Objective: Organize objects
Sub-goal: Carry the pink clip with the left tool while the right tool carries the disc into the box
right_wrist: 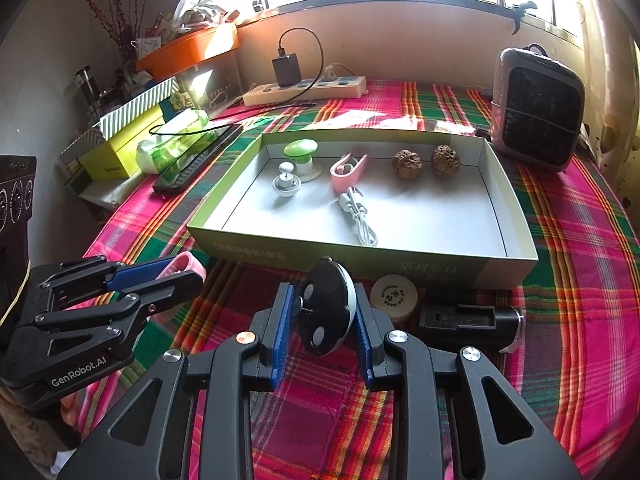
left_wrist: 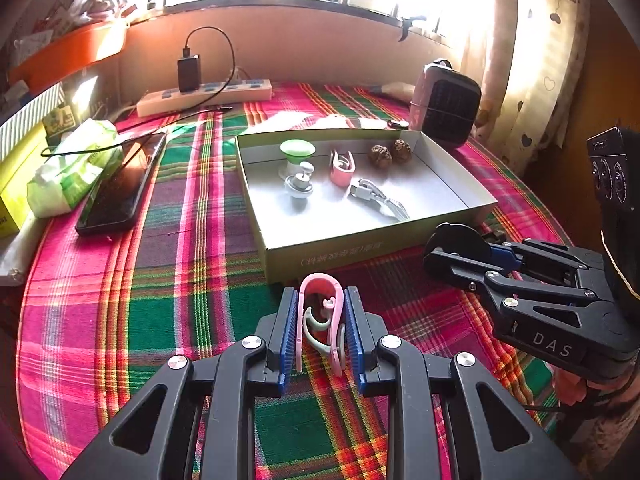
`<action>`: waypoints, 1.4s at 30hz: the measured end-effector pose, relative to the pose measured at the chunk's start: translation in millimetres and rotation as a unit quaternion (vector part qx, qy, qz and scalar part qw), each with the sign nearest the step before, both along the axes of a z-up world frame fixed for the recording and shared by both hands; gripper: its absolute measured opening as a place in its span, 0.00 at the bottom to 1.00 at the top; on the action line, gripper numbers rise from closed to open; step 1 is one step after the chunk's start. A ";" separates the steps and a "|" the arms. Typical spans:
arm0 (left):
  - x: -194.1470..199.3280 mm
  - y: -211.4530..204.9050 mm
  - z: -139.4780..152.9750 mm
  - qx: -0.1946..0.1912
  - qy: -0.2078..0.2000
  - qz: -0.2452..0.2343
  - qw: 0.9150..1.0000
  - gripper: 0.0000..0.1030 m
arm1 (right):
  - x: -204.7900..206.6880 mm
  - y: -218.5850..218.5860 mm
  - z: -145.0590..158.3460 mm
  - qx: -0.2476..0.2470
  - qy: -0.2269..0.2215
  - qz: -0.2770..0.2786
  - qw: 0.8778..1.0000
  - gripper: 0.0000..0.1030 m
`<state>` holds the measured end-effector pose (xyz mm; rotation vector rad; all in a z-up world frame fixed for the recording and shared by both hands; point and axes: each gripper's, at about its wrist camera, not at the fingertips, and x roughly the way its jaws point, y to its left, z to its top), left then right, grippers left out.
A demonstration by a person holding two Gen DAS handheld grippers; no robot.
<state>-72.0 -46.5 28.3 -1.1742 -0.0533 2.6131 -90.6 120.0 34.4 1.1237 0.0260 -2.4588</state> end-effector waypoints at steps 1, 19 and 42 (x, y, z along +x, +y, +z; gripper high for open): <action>-0.2 0.4 1.5 -0.001 0.002 0.000 1.000 0.21 | 0.0 1.4 1.9 -0.003 0.001 0.000 1.000 0.29; -28.6 12.2 31.4 0.012 0.028 0.001 1.000 0.21 | -37.9 21.1 43.5 -0.012 0.033 -0.015 0.999 0.29; -86.9 32.2 6.0 -0.001 -0.019 0.009 1.000 0.21 | -124.8 8.8 6.2 0.009 -0.041 -0.012 0.999 0.29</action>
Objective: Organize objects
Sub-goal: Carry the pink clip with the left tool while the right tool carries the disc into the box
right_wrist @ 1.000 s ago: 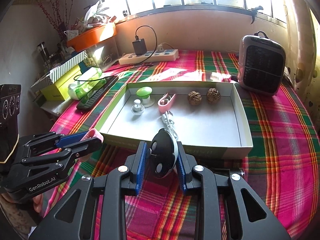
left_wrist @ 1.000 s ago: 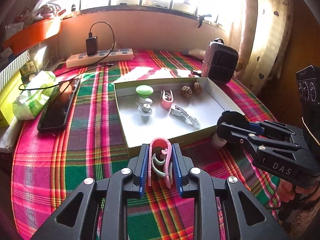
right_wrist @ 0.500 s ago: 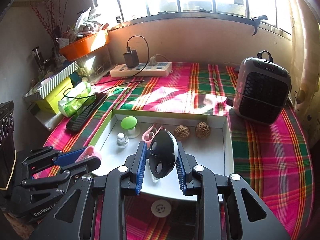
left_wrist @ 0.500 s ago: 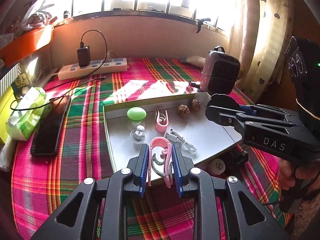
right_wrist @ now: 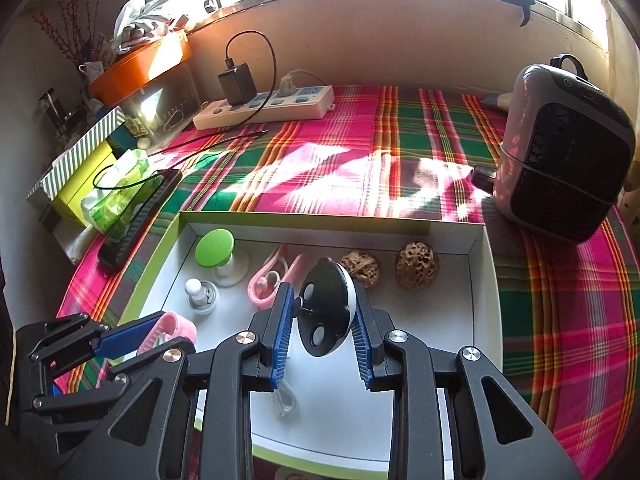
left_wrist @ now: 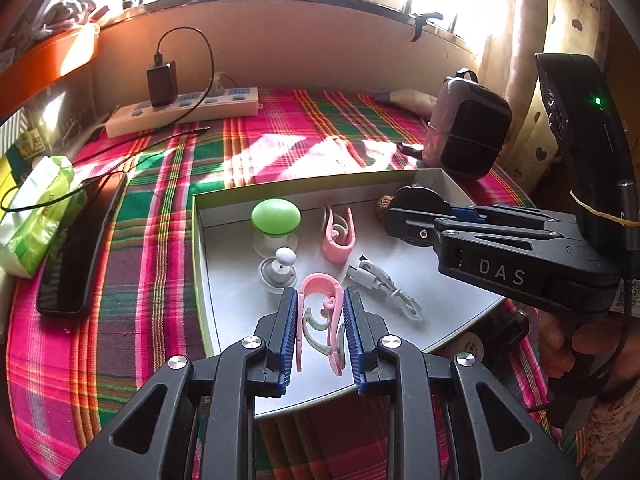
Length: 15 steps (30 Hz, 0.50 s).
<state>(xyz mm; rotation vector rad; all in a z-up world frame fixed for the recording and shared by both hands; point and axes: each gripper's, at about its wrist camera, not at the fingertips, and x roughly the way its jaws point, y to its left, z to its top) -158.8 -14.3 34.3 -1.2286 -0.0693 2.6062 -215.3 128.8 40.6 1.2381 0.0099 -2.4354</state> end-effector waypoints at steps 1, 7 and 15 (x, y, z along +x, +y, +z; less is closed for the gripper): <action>-1.3 0.3 -1.7 -0.001 -0.003 0.000 1.000 0.21 | -1.0 -1.1 -1.7 0.000 -0.002 0.002 1.000 0.29; -6.2 1.1 -6.7 -0.004 -0.010 0.000 1.000 0.21 | -5.2 -6.0 -10.2 0.005 -0.012 0.007 1.000 0.29; -11.2 1.9 -13.2 -0.008 -0.019 0.005 1.000 0.21 | -10.8 -11.1 -16.2 0.015 -0.017 0.010 1.000 0.29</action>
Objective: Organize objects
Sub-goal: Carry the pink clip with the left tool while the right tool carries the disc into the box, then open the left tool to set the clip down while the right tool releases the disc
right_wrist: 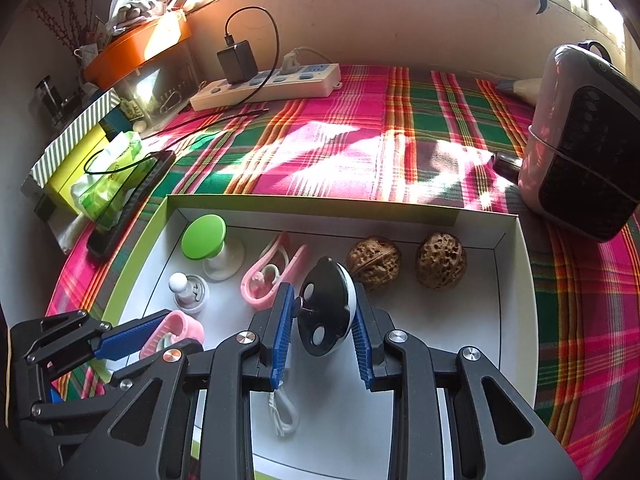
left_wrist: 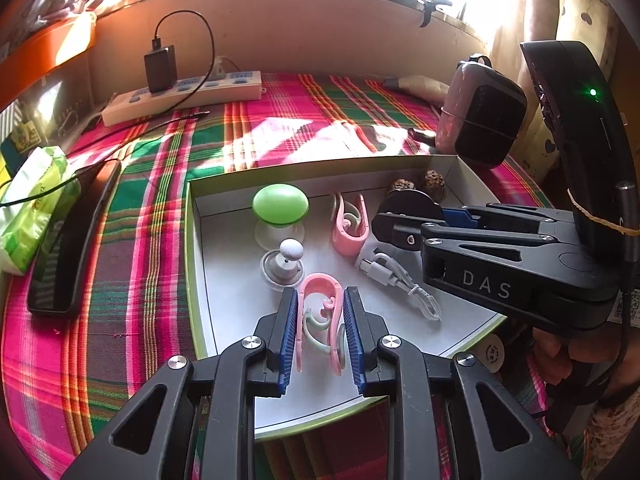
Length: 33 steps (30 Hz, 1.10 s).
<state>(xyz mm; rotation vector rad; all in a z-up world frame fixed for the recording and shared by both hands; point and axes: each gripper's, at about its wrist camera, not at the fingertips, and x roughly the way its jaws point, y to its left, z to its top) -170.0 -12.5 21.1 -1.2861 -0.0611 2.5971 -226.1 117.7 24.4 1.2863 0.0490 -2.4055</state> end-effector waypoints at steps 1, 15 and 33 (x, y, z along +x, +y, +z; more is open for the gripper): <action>-0.4 -0.3 -0.3 0.001 0.000 0.000 1.000 0.21 | -0.1 -0.3 0.2 0.001 0.002 0.001 1.000 0.29; -2.4 4.2 -3.4 -0.018 0.006 0.006 1.000 0.21 | -1.8 -1.7 -3.3 0.002 0.002 0.000 1.000 0.29; -1.2 7.7 -5.1 -0.040 0.005 0.007 0.999 0.22 | 0.4 1.3 -2.0 -0.007 0.001 -0.005 1.000 0.29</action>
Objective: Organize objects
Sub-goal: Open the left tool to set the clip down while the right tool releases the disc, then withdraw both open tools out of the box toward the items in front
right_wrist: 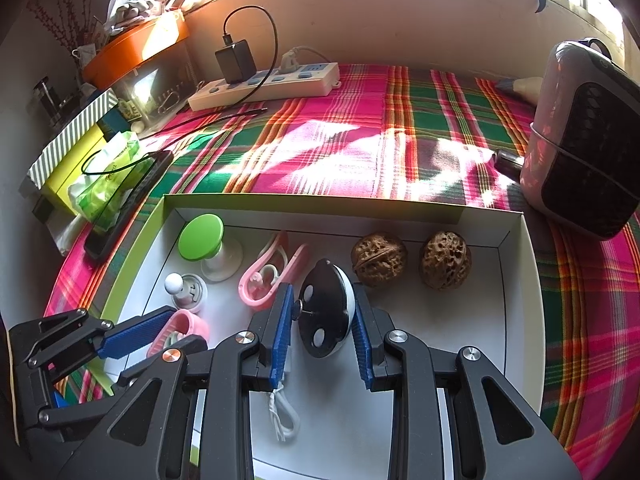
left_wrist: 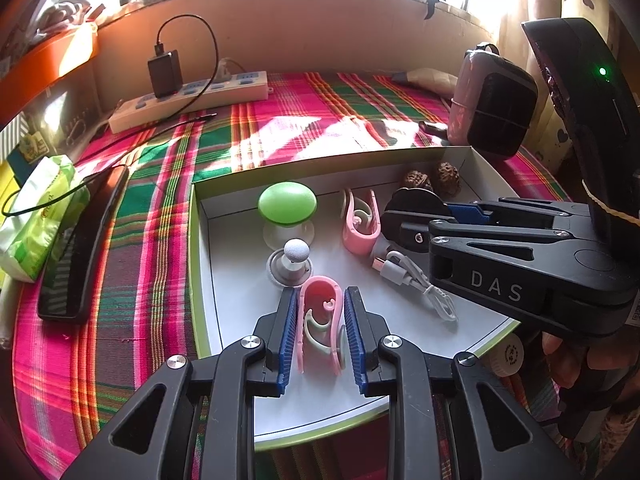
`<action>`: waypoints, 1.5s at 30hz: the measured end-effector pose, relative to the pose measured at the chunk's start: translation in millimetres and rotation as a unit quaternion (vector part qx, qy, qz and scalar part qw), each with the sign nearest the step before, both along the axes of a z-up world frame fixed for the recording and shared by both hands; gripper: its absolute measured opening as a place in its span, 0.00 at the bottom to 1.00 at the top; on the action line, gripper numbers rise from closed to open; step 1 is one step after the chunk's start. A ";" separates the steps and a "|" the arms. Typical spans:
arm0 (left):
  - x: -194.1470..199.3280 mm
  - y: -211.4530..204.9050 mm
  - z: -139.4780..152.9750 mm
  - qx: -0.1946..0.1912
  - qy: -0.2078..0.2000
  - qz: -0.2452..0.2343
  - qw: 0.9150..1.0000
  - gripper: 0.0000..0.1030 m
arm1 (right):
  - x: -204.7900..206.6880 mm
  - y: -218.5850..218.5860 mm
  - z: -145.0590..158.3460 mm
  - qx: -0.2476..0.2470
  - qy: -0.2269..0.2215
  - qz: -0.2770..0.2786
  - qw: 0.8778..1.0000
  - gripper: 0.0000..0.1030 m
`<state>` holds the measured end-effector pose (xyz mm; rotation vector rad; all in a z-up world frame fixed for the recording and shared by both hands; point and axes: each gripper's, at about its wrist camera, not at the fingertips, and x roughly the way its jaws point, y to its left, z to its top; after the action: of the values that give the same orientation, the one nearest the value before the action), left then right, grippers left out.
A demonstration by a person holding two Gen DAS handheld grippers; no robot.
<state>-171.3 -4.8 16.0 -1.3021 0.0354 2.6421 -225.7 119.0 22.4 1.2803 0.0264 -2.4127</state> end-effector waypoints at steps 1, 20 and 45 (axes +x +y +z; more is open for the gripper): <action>0.4 0.7 -0.1 -0.002 0.000 -0.001 1.000 0.23 | 0.9 0.6 0.6 -0.001 0.001 -0.001 1.000 0.29; 12.8 -2.1 3.7 0.005 -0.002 0.018 1.000 0.31 | 16.6 8.8 12.5 -0.007 0.021 -0.011 1.000 0.37; 63.3 1.4 30.2 0.019 0.039 0.028 0.999 0.32 | 77.1 45.9 41.8 -0.027 0.064 -0.042 0.997 0.38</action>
<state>-107.9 -3.4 46.2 -1.2041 -0.0404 2.7250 -148.5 164.9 64.2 1.1228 -0.0575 -2.5449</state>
